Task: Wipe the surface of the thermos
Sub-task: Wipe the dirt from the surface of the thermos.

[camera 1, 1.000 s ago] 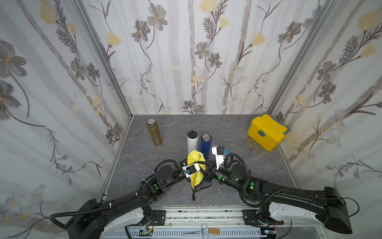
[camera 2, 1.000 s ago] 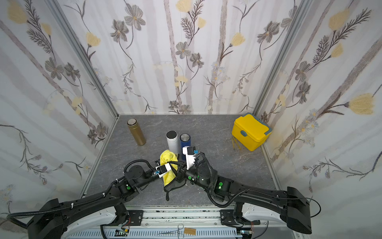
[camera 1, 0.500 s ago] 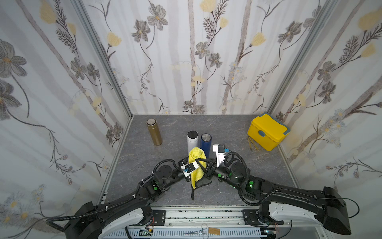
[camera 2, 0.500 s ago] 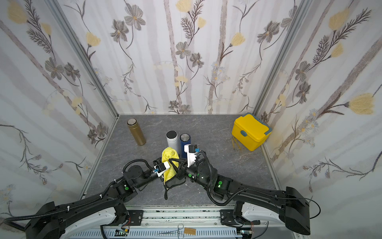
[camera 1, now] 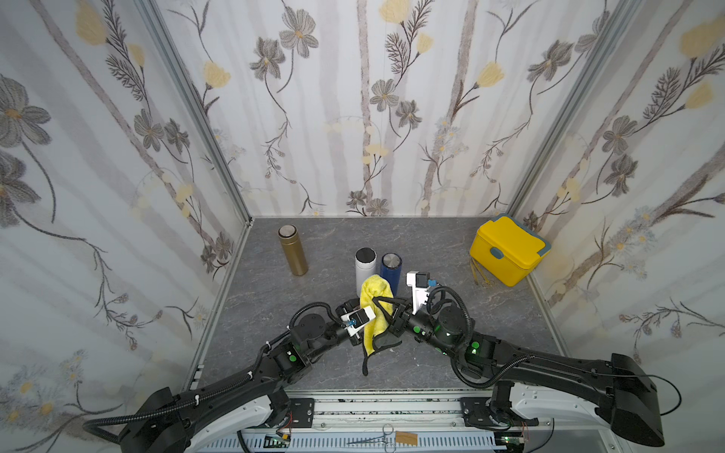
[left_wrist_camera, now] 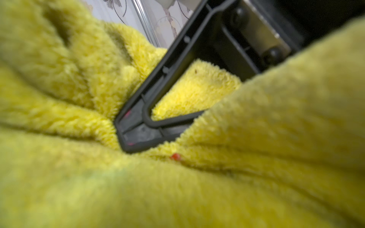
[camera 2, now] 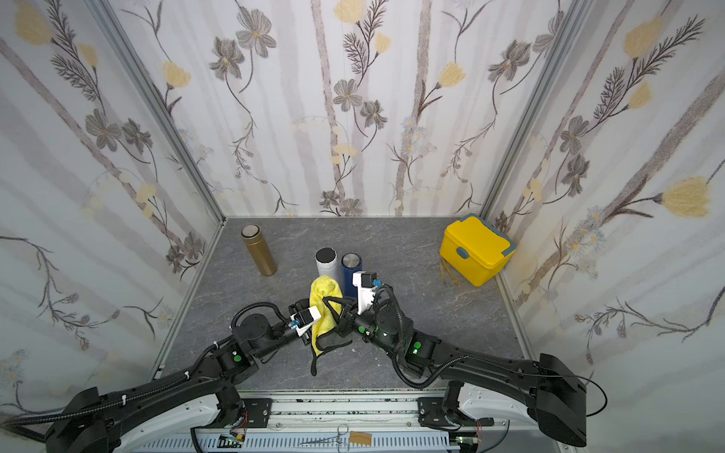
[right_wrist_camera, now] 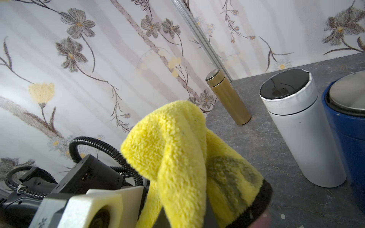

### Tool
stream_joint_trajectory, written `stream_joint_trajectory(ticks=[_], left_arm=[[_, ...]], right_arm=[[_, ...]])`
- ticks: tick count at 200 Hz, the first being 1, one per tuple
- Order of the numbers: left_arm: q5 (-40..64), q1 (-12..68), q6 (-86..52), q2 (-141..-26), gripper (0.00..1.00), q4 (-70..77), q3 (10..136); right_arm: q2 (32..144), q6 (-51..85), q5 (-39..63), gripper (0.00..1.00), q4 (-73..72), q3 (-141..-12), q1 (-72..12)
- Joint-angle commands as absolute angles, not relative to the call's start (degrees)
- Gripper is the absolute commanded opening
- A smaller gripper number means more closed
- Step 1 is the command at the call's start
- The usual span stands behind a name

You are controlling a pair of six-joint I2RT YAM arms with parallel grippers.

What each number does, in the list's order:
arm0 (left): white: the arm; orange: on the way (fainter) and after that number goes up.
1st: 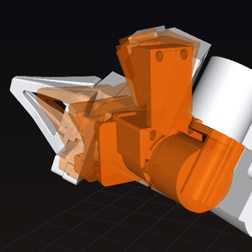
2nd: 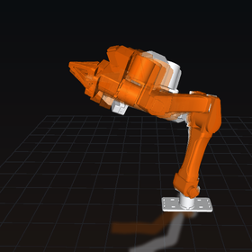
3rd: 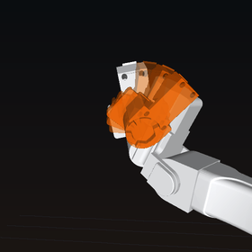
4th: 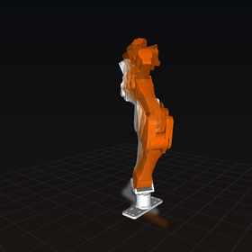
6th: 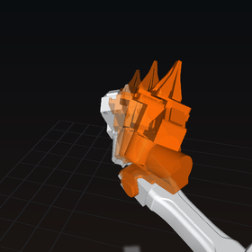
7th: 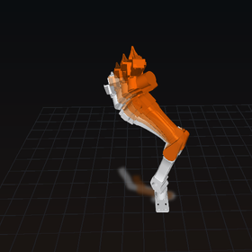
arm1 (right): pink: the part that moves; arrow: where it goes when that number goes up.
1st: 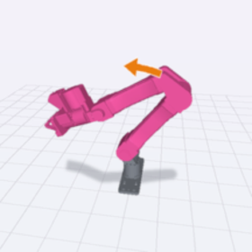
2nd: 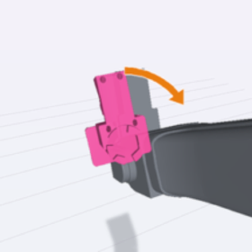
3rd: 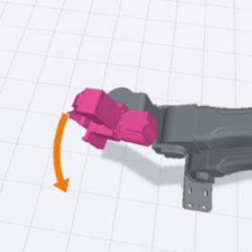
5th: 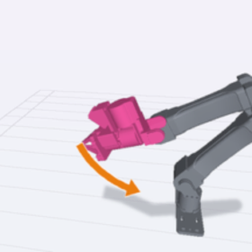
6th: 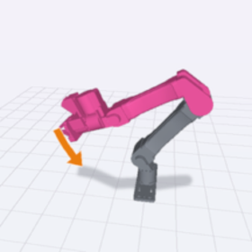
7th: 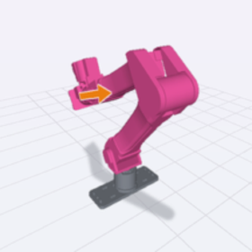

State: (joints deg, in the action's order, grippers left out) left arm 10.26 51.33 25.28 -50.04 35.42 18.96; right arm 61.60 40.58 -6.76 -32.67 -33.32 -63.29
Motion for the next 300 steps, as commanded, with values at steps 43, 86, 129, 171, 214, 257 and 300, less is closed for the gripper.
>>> stream_joint_trajectory(ticks=[43,86,129,171,214,257,300], left_arm=[[16.7,51.6,25.5,-48.0,0.0,51.4,19.5],[18.5,51.5,24.6,-46.8,0.0,51.0,19.4],[18.1,51.5,24.9,-46.6,0.0,51.0,19.3],[18.5,51.5,24.5,-46.5,0.0,51.3,19.3],[13.4,51.5,22.9,-45.8,0.0,53.9,18.7],[6.6,51.6,14.8,-40.0,0.0,59.9,15.6],[-3.2,51.5,2.5,-34.8,0.0,62.4,15.1]], right_arm=[[63.4,37.9,-6.1,0.0,-21.1,-36.2,-66.8],[61.7,39.9,-6.5,0.0,-23.7,-32.9,-62.8],[64.4,38.2,-6.3,0.0,-23.1,-35.9,-65.5],[64.2,40.1,-4.0,0.0,-23.4,-34.0,-60.7],[62.6,39.7,-7.7,0.0,-20.6,-33.0,-60.1],[56.4,40.4,-13.9,0.0,-18.7,-28.5,-57.8],[56.0,40.7,-13.4,0.0,-23.4,-24.2,-57.2]])
